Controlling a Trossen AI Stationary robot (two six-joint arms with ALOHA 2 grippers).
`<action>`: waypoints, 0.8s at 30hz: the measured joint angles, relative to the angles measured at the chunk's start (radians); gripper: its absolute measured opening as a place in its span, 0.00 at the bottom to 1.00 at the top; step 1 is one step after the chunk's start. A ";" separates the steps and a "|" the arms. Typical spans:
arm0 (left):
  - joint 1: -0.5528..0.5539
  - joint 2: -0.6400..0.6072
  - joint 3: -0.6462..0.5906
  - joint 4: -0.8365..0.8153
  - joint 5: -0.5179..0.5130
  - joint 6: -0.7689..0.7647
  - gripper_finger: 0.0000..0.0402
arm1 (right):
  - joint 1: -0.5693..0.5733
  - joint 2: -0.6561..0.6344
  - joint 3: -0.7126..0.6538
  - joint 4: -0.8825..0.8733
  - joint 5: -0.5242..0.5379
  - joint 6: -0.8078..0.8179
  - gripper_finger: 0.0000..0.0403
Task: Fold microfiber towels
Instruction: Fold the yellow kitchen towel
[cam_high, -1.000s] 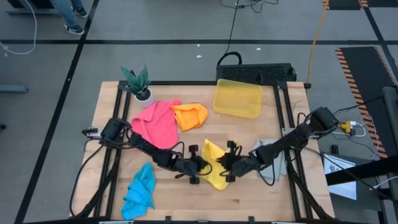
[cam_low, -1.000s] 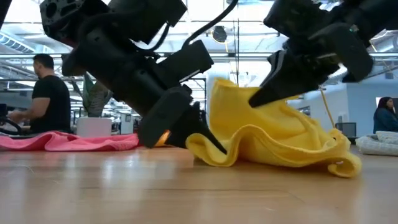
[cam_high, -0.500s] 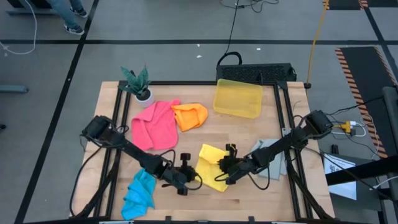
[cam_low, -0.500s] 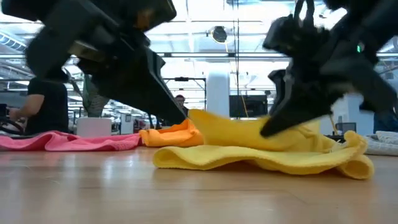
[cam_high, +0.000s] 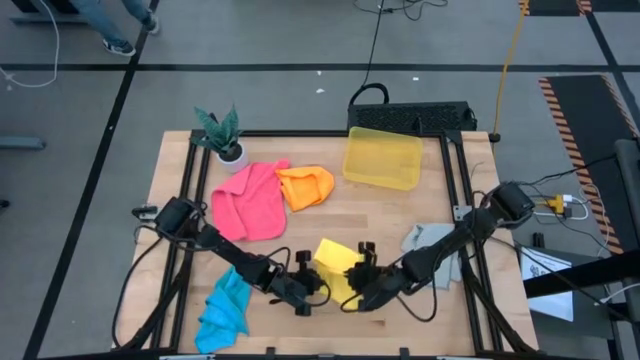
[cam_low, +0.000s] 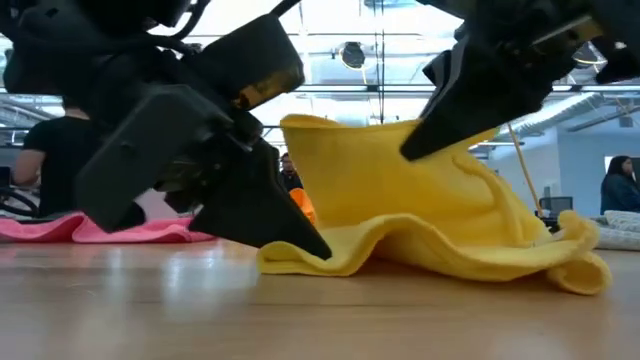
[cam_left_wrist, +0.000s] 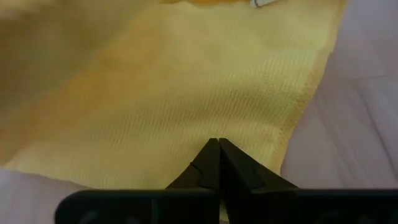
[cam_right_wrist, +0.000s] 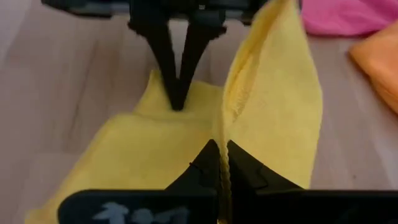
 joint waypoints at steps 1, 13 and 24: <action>0.001 0.000 0.001 -0.005 0.002 -0.005 0.01 | 0.005 0.013 0.017 -0.015 0.000 0.011 0.00; -0.028 -0.055 -0.004 -0.114 0.028 0.012 0.06 | 0.050 0.097 0.177 -0.219 -0.001 0.125 0.00; -0.088 -0.190 -0.009 -0.273 -0.026 0.010 0.06 | 0.067 0.097 0.190 -0.180 0.001 0.221 0.00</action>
